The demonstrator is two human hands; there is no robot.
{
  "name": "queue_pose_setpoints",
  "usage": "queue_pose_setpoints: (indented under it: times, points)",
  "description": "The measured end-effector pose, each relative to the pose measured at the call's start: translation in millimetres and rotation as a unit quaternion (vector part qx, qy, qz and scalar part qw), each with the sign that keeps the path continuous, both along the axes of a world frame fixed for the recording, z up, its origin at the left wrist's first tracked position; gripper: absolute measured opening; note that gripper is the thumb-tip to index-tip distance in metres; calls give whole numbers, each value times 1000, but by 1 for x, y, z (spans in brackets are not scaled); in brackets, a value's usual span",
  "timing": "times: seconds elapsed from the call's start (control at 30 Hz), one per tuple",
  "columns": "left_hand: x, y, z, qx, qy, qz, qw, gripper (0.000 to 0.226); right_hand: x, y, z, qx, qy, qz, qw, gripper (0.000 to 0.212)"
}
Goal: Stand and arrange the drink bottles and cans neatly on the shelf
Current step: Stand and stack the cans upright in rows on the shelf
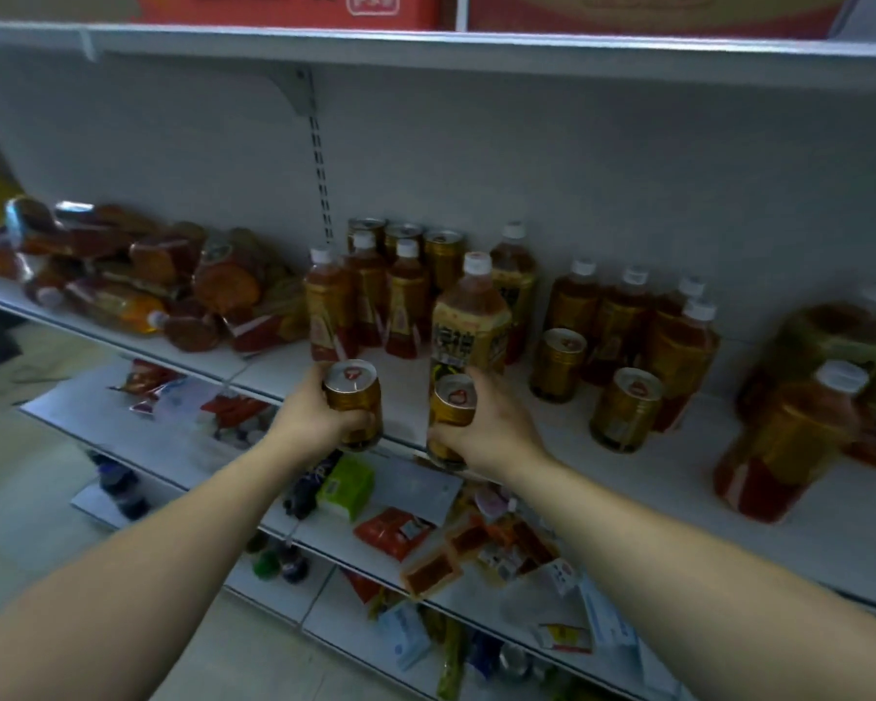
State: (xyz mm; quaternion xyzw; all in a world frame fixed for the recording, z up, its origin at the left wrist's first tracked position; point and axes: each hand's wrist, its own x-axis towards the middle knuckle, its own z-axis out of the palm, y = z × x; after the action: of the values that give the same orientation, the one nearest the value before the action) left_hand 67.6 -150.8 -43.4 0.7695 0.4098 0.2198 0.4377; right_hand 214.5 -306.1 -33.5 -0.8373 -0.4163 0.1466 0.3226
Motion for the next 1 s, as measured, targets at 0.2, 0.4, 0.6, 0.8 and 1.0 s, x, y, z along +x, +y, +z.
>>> queue_pose_setpoints:
  times: [0.2, 0.4, 0.6, 0.8, 1.0]
  points:
    - [-21, 74, -1, 4, 5, -62, 998, 80, -29, 78, -3, -16, 1, -46, 999, 93]
    - [-16, 116, -7, 11, -21, -115, 993, 63, -35, 122, -12, -21, -1, -82, 996, 88]
    - [-2, 134, -16, 4, -32, -129, 991, 63, -21, 151, -15, -37, -10, -83, 996, 95]
    - [8, 150, 4, -16, 4, -137, 990, 86, -5, 171, -5, -27, -17, -73, 997, 92]
    - [37, 172, 48, 23, -94, -146, 984, 36, 11, 191, 27, 81, -27, -127, 988, 94]
